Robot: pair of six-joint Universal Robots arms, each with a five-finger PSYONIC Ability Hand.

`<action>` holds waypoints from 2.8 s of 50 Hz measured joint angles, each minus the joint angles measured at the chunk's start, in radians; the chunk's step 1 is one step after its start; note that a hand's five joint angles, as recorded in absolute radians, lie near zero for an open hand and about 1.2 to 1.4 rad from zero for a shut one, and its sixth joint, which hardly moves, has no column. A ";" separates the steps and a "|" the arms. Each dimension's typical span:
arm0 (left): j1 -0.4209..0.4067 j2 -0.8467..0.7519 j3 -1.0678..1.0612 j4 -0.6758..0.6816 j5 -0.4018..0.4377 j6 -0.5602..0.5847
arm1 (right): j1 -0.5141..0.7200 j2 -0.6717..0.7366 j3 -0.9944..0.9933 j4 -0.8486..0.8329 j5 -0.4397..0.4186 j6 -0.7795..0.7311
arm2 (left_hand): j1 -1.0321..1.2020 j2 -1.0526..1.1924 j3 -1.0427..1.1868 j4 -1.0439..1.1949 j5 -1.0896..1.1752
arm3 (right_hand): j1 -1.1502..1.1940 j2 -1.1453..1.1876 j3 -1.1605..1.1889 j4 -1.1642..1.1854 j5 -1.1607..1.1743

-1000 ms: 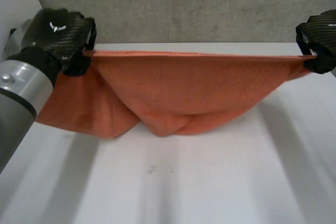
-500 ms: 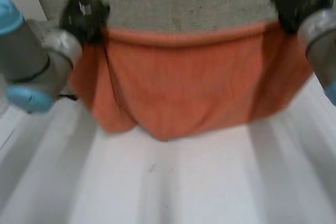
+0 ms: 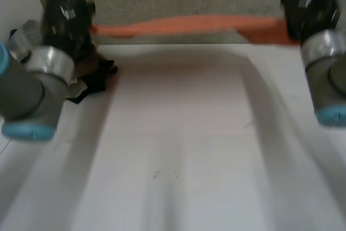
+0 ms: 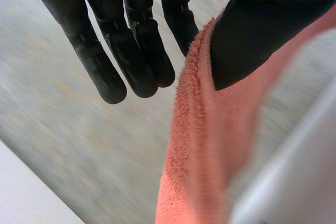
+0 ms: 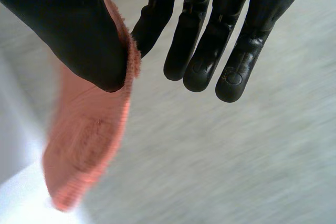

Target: Fold the laundry.

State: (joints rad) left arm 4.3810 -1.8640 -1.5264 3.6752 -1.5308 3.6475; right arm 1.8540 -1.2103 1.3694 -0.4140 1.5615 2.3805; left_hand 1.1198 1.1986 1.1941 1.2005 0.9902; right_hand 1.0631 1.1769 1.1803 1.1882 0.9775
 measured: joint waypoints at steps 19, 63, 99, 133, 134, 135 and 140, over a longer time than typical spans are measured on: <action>-0.036 -0.115 -0.305 -0.017 0.028 0.006 | -0.174 0.050 0.301 0.207 -0.097 0.128 | -0.726 -0.794 -0.783 -0.802 -0.771 | 0.000 0.000 0.000 0.000 0.000; 0.160 -0.220 -0.199 -0.260 0.334 -0.108 | -0.291 0.051 0.325 0.221 -0.150 0.133 | -0.448 -0.533 -0.529 -0.536 -0.504 | 0.000 0.000 0.005 0.005 0.006; 0.070 0.115 -0.139 -0.642 0.205 -0.071 | -0.260 -0.246 0.270 0.665 -0.154 -0.178 | 0.006 -0.001 -0.002 -0.004 -0.013 | 0.000 0.000 0.005 0.005 0.006; -0.031 0.042 -0.244 -0.444 0.085 -0.076 | -0.110 -0.001 0.241 0.400 -0.032 -0.023 | -0.471 -0.561 -0.552 -0.563 -0.534 | 0.000 0.000 0.005 0.005 0.006; -0.031 0.042 -0.244 -0.444 0.085 -0.076 | -0.110 -0.001 0.241 0.400 -0.032 -0.023 | -0.471 -0.561 -0.552 -0.563 -0.534 | 0.000 0.000 0.005 0.005 0.006; -0.033 0.041 -0.252 -0.440 0.083 -0.078 | -0.110 -0.001 0.242 0.400 -0.033 -0.023 | -0.471 -0.561 -0.552 -0.563 -0.534 | 0.000 0.000 0.005 0.005 0.006; -0.048 -0.021 -0.268 -0.349 0.065 -0.092 | -0.107 0.000 0.252 0.398 -0.035 -0.023 | -0.496 -0.582 -0.573 -0.583 -0.556 | 0.000 0.000 0.005 0.005 0.006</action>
State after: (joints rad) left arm 4.3329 -1.8845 -1.7943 3.3263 -1.4654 3.5550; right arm 1.7471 -1.2104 1.6213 -0.0155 1.5266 2.3577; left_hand 0.6242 0.6170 0.6212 0.6172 0.4345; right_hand 1.0631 1.1769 1.1849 1.1932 0.9835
